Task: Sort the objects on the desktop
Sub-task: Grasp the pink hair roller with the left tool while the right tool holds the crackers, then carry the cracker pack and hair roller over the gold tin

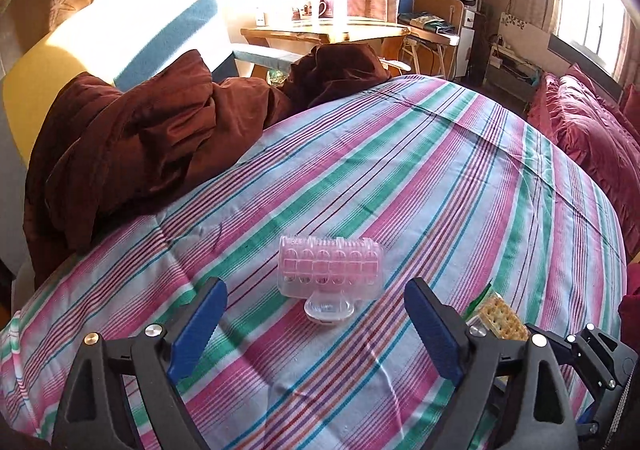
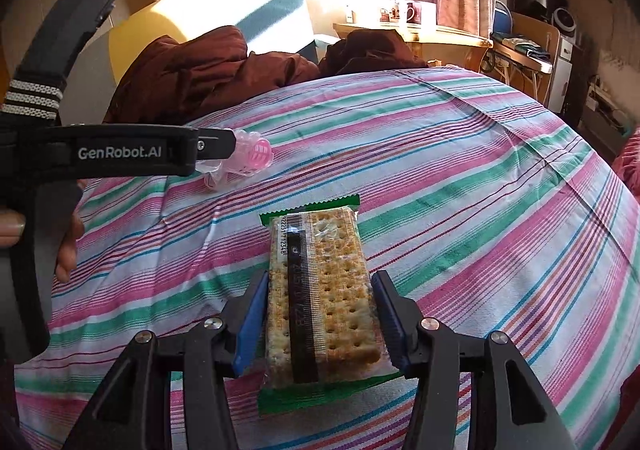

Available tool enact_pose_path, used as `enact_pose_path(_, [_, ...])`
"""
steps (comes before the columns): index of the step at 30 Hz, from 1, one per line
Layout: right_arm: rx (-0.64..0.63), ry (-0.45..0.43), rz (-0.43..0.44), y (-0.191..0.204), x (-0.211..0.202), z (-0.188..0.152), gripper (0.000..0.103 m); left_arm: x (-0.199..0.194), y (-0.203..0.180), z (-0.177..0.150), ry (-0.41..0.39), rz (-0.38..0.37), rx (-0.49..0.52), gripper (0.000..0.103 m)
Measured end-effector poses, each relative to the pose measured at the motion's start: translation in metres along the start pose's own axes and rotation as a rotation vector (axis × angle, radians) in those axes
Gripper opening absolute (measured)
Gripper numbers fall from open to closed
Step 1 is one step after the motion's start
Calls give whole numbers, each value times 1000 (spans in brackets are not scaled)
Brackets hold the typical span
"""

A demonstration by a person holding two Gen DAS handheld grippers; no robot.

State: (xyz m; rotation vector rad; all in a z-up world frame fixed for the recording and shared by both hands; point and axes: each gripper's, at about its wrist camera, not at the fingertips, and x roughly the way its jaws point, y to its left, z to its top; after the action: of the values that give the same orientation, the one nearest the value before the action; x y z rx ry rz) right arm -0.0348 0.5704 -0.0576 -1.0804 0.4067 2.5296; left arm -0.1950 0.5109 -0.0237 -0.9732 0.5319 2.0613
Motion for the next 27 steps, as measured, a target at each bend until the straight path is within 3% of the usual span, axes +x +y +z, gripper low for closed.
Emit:
enact_pose_path(2, [0,0,0,0,0,0,54,5,-3,2,-3,-7,39,102])
enact_pose_path(8, [-6,0,-5,1,1,-1,56,31,-5,7,23,5,80,102])
enact_pose_path(11, [-9,2,-9,2,2,-1,56,41,-5,5,29,14,80,92])
enact_pose_path(13, [-11,2,-11,2,2,-1,56,44,-2,3,41,2,47,74])
enact_pose_path(14, [-12,3,-12,2,2,-1,56,45,0,3,47,-5,31,74])
enact_pose_path(19, [-20,7,-22,3,3,0,56,33,9,-10,52,-22,-30,73])
enact_pose_path(27, [-36,16,-40,6,4,-1,56,-33,13,-64,38,-13,-142,73])
